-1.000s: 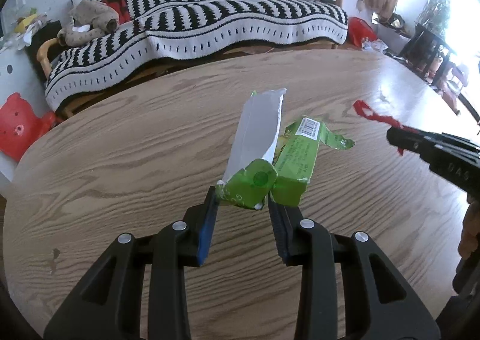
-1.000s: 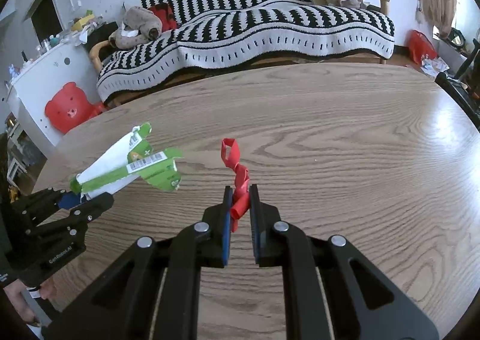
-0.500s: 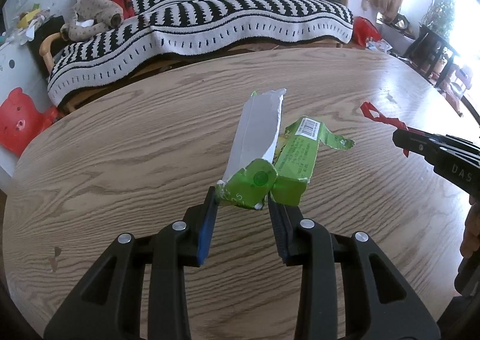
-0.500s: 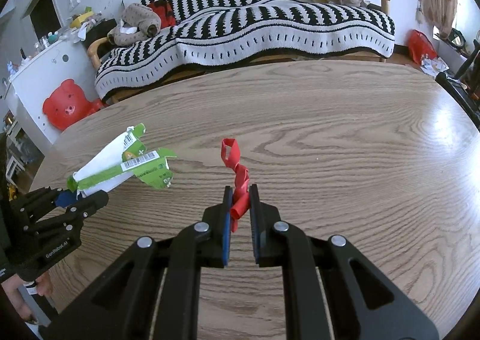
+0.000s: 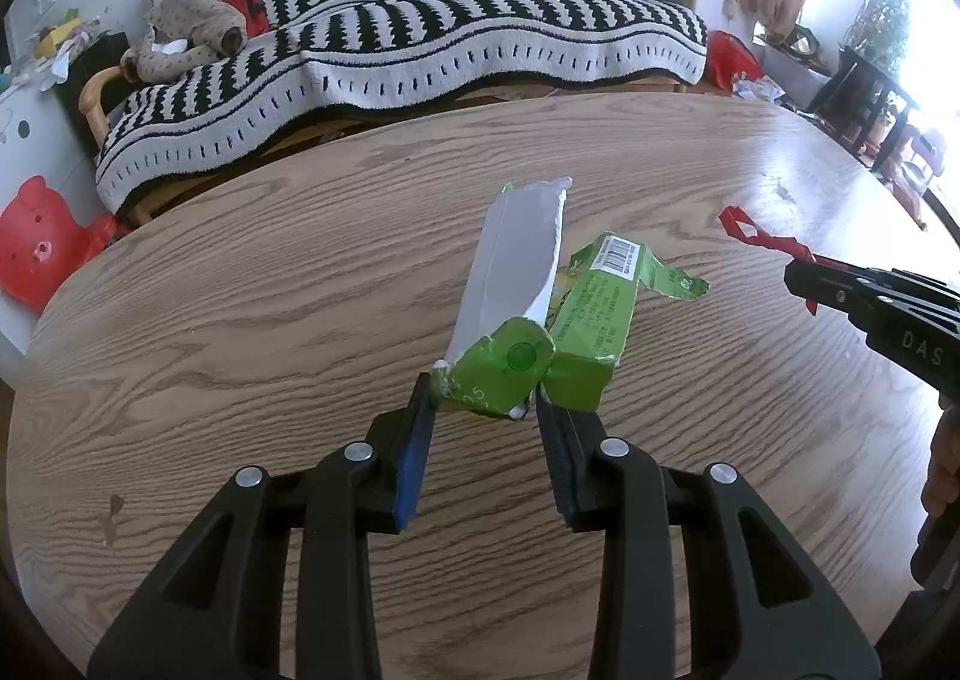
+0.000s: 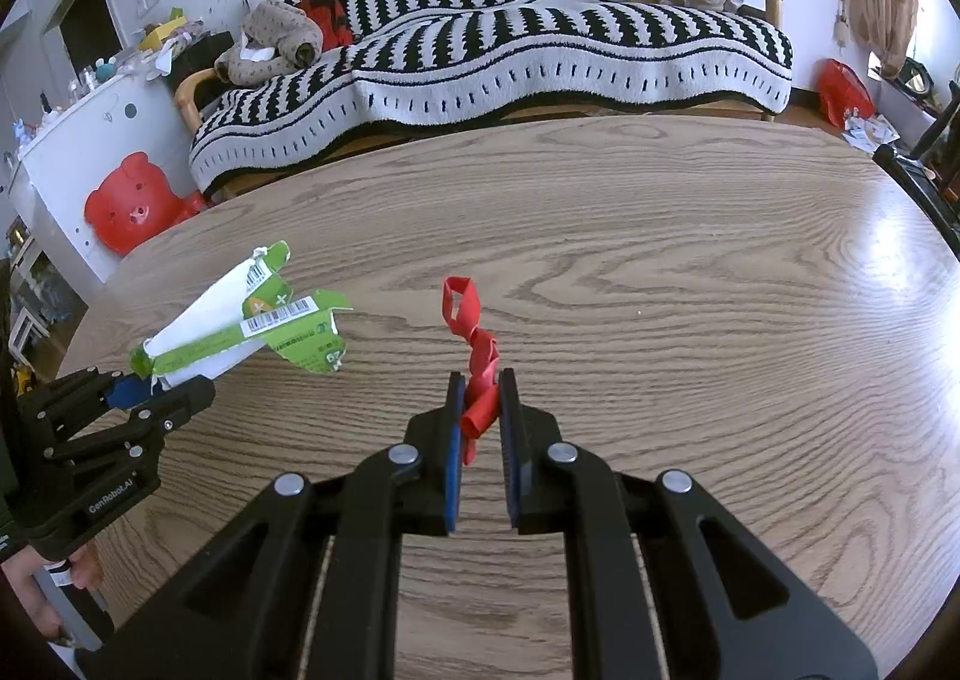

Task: Collect trash
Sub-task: 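Lift the wrapper and ribbon and carry both toward the bin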

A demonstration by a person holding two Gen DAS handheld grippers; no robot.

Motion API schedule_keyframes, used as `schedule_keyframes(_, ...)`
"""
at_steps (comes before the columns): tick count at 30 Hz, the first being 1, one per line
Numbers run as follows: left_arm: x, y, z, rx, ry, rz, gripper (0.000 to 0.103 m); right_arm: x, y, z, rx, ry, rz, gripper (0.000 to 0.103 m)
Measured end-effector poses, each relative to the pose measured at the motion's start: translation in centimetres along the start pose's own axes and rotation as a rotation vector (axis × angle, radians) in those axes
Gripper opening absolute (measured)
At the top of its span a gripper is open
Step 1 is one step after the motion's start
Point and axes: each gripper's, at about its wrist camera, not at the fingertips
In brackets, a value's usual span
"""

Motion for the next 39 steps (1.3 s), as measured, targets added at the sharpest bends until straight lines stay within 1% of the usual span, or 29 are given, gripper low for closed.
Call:
schedule_keyframes(9, -0.2, 0.1, 0.1, -0.003, 0.001, 0.002, 0.034, 0.0, 0.0, 0.0, 0.003, 0.002, -0.001, 0.012)
schedule_keyframes(12, 0.6, -0.2, 0.2, 0.021, 0.022, 0.02, 0.034, 1.0, -0.3, -0.1, -0.006, -0.002, 0.029, 0.012)
schedule_keyframes(14, 2.2, -0.2, 0.6, 0.056, 0.051, 0.04, 0.034, 3.3, -0.6, 0.1, -0.03, -0.01, 0.089, 0.012)
schedule_keyframes(17, 5.9, 0.7, 2.4, 0.088, 0.145, 0.066, 0.034, 8.4, 0.1, 1.2, -0.09, -0.045, 0.188, 0.012)
schedule_keyframes(19, 8.6, 1.5, 4.6, 0.066, 0.188, 0.089, 0.034, 11.9, 1.1, 1.7, -0.097, -0.038, 0.235, 0.012)
schedule_keyframes(21, 11.5, 2.4, 7.2, 0.028, 0.214, 0.122, 0.034, 16.0, 2.7, 2.4, -0.089, -0.008, 0.274, 0.012)
schedule_keyframes(23, 14.5, 3.5, 9.8, 0.0, 0.254, 0.148, 0.034, 19.1, 4.3, 3.5, -0.091, 0.016, 0.288, 0.012)
schedule_keyframes(24, 15.7, 4.1, 10.8, -0.009, 0.265, 0.159, 0.034, 20.6, 5.4, 4.6, -0.106, 0.043, 0.29, 0.012)
schedule_keyframes(26, 17.7, 5.4, 12.4, -0.024, 0.269, 0.176, 0.034, 21.5, 6.8, 6.1, -0.133, 0.063, 0.267, 0.012)
schedule_keyframes(28, 18.2, 6.1, 12.9, -0.03, 0.259, 0.163, 0.034, 20.4, 8.3, 6.8, -0.134, 0.065, 0.196, 0.014)
schedule_keyframes(29, 18.2, 6.2, 12.8, -0.031, 0.25, 0.155, 0.034, 19.6, 8.8, 6.9, -0.133, 0.053, 0.175, 0.034)
schedule_keyframes(30, 18.1, 6.4, 12.6, -0.03, 0.236, 0.148, 0.034, 18.4, 9.6, 6.8, -0.134, 0.033, 0.152, 0.071)
schedule_keyframes(31, 17.9, 6.5, 12.0, -0.023, 0.216, 0.14, 0.034, 17.7, 10.1, 6.5, -0.134, 0.021, 0.151, 0.079)
schedule_keyframes(32, 17.7, 6.6, 11.3, -0.011, 0.195, 0.132, 0.034, 16.9, 10.5, 6.1, -0.125, 0.008, 0.147, 0.079)
schedule_keyframes(33, 17.6, 6.7, 10.8, -0.005, 0.185, 0.127, 0.034, 15.8, 10.7, 5.7, -0.112, 0.008, 0.125, 0.079)
schedule_keyframes(35, 16.8, 6.8, 9.3, 0.013, 0.152, 0.109, 0.034, 13.0, 10.7, 4.6, -0.077, 0.016, 0.063, 0.077)
schedule_keyframes(37, 16.0, 6.9, 7.9, 0.03, 0.13, 0.095, 0.034, 10.4, 10.4, 3.8, -0.04, 0.036, 0.003, 0.07)
schedule_keyframes(39, 15.2, 6.8, 7.0, 0.045, 0.119, 0.079, 0.034, 8.1, 10.1, 3.2, -0.018, 0.054, -0.045, 0.054)
Point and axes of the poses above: each gripper's, at about its wrist camera, not at the fingertips, and x roughly against the way its jaws point, z to its right, y to its underside, and after that the axes turned 7 degrees about -y, right-handed
